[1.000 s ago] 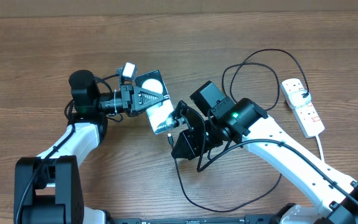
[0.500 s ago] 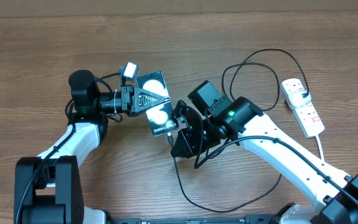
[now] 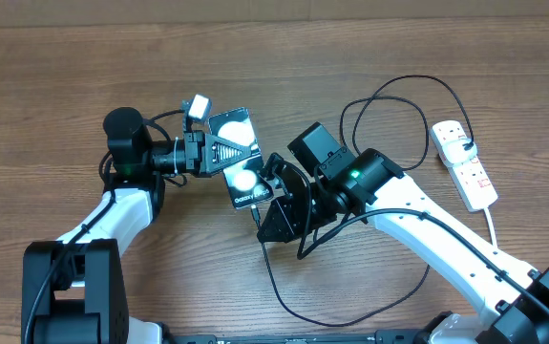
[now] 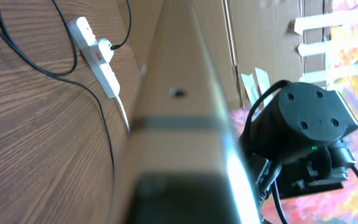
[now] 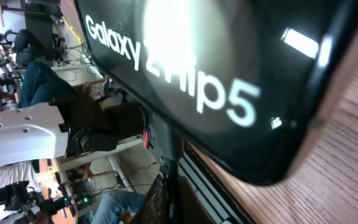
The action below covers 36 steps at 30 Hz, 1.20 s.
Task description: Plug charger to phone and switch on socket
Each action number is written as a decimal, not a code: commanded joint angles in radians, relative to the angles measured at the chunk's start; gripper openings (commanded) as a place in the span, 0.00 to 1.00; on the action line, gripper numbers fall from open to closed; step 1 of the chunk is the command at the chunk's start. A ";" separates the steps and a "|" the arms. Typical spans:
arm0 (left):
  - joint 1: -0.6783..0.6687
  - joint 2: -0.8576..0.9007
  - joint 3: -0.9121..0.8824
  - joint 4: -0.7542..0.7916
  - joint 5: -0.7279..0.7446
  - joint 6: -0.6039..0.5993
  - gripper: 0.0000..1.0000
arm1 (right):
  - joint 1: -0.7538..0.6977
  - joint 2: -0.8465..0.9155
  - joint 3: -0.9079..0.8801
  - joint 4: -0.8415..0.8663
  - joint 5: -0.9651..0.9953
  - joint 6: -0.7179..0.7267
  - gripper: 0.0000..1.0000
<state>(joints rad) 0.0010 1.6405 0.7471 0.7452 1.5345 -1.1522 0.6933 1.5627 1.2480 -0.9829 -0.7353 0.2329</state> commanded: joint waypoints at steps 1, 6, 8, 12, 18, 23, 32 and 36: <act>0.000 0.001 0.027 0.019 0.036 0.004 0.04 | 0.000 -0.001 0.014 0.003 -0.030 -0.028 0.04; 0.006 0.001 0.027 0.019 0.021 -0.010 0.04 | 0.000 -0.001 0.014 -0.001 -0.029 -0.028 0.04; 0.016 0.001 0.027 0.019 0.006 -0.035 0.04 | 0.000 -0.001 0.014 0.002 -0.024 -0.028 0.04; 0.033 0.001 0.027 0.019 -0.026 -0.084 0.04 | 0.000 -0.001 0.014 0.013 -0.014 -0.027 0.04; 0.038 0.001 0.027 0.019 -0.026 -0.085 0.04 | 0.000 -0.001 0.014 0.014 -0.014 -0.028 0.04; 0.038 0.001 0.027 0.019 -0.007 -0.081 0.04 | 0.000 -0.001 0.014 0.027 -0.015 -0.028 0.04; 0.038 0.001 0.027 0.023 0.037 -0.036 0.04 | -0.001 -0.001 0.014 0.032 -0.015 -0.028 0.04; 0.038 0.001 0.027 0.023 0.037 -0.029 0.04 | -0.001 -0.001 0.014 0.033 -0.015 -0.028 0.04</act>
<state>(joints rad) 0.0349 1.6405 0.7471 0.7567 1.5429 -1.2190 0.6937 1.5627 1.2480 -0.9577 -0.7364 0.2123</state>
